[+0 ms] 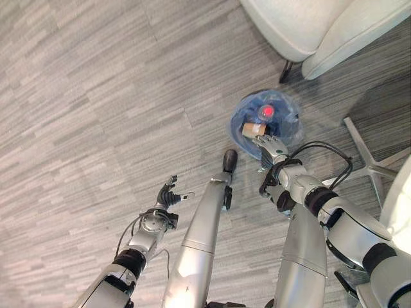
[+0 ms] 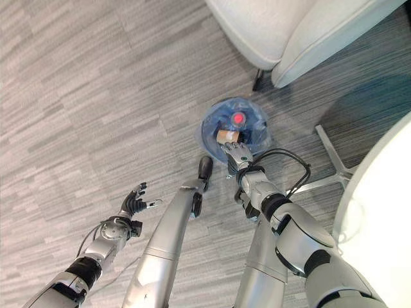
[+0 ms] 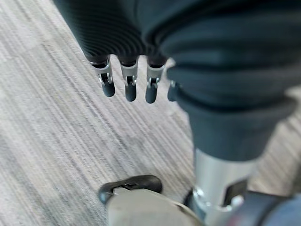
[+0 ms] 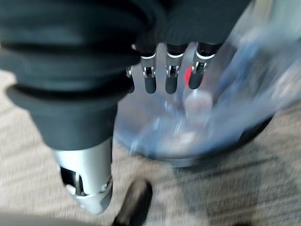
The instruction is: Gather garbage on tea table into small bin, then transfer packed bag to large trash can.
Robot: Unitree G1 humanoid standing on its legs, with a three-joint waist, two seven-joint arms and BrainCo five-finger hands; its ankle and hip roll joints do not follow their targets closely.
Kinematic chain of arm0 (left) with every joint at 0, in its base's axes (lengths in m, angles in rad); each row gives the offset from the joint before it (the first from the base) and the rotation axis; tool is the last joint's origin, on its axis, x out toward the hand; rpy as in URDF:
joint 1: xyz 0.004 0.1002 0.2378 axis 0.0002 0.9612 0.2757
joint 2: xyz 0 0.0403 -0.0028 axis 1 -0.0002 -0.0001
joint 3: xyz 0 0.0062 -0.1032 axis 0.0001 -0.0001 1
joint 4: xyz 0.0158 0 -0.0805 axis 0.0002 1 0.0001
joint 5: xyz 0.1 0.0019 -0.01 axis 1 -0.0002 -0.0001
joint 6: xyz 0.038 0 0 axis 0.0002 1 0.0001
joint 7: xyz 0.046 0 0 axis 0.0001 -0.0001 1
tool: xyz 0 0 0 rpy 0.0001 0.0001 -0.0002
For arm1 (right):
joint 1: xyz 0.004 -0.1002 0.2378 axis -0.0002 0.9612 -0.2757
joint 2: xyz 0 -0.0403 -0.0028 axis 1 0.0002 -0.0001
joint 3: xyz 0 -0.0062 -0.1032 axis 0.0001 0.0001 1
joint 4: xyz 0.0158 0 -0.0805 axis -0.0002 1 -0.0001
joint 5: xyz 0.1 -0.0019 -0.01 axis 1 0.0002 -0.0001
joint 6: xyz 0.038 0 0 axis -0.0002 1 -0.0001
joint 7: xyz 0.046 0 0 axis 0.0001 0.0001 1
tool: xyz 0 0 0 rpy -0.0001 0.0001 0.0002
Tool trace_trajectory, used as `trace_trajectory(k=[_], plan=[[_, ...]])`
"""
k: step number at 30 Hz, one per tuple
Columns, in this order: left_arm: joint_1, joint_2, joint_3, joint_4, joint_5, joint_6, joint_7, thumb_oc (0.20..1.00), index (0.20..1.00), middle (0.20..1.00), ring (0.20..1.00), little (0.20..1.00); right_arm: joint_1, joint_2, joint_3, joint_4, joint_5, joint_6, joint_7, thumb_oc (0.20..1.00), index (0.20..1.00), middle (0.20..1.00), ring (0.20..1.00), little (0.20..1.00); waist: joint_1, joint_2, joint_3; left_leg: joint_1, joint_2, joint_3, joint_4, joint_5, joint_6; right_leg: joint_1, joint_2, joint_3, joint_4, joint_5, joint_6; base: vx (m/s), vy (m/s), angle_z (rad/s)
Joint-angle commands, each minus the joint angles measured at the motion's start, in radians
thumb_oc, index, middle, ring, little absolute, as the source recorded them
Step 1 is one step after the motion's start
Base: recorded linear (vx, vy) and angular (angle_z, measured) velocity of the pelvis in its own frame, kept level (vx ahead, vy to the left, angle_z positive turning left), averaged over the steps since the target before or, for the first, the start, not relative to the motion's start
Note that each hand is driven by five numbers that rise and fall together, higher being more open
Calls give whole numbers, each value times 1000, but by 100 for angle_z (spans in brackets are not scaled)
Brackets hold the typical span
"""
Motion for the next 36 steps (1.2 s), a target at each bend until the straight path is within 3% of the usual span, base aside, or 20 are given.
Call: trace_trajectory(k=[1, 2, 9, 18, 22, 29, 31, 32, 36], plan=[[18, 14, -34, -12, -10, -27, 28, 1000, 1000, 1000, 1000, 1000, -6, 40, 27, 48, 12, 7, 7, 1000, 1000, 1000, 1000, 1000, 22, 46, -1, -7, -12, -18, -47, -14, -18, 15, 5, 99, -20, -79, 77, -24, -27, 14], [12, 13, -41, -14, -6, -24, 28, 1000, 1000, 1000, 1000, 1000, 3, 61, 14, 52, 47, 3, 11, 200, 200, 200, 200, 200, 23, 50, 2, -22, -14, -20, -31, -12, -19, 3, 2, 100, -4, -80, 74, -32, -27, 9], [-3, 2, -43, -12, -7, -17, 18, 1000, 1000, 1000, 1000, 1000, 21, 56, -69, -46, 191, -31, -11, 200, 200, 200, 200, 200, 21, 51, -3, 1, -7, -18, -73, 9, -26, 18, 9, 92, -26, -65, 78, -47, -4, 4], [12, -5, -2, -4, 9, 5, -3, 1000, 1000, 1000, 1000, 1000, 81, -1, -221, -273, 342, -68, -31, 200, 200, 200, 200, 200, 9, 30, -33, 157, 21, -27, -209, 30, -28, 169, 44, 49, -160, -25, 108, -54, -1, -4], [65, -8, 46, -10, 21, 21, -18, 1000, 1000, 1000, 1000, 1000, 237, -5, -353, -498, 485, -115, 0, 200, 200, 200, 200, 200, -16, 2, -50, 357, 35, -35, -318, 33, -30, 369, 65, 14, -288, 15, 130, 8, -9, -4], [151, -9, 92, -54, 23, 29, -32, 1000, 1000, 1000, 1000, 1000, 416, 2, -441, -718, 584, -159, 53, 200, 200, 200, 200, 200, -46, -26, -60, 617, 52, -37, -457, 45, -39, 635, 91, -15, -467, 61, 147, 51, -5, -6], [199, -13, 118, -87, 22, 31, -44, 1000, 1000, 1000, 1000, 1000, 491, -5, -479, -815, 609, -177, 84, 200, 200, 200, 200, 200, -58, -44, -90, 735, 60, -33, -530, 54, -47, 758, 105, -28, -562, 81, 158, 89, -14, -19], [210, -11, 124, -90, 24, 31, -48, 1000, 1000, 1000, 1000, 1000, 515, -6, -493, -839, 613, -185, 89, 200, 200, 200, 200, 200, -63, -45, -95, 762, 61, -30, -558, 85, -44, 793, 109, -47, -601, 117, 154, 66, 5, -5], [280, -4, 149, -124, 44, 34, -58, 1000, 1000, 1000, 1000, 1000, 581, -24, -529, -943, 620, -196, 120, 200, 200, 200, 200, 200, -80, -62, -140, 897, 70, -18, -637, 90, -50, 934, 129, -50, -704, 143, 170, 85, 11, -6]])
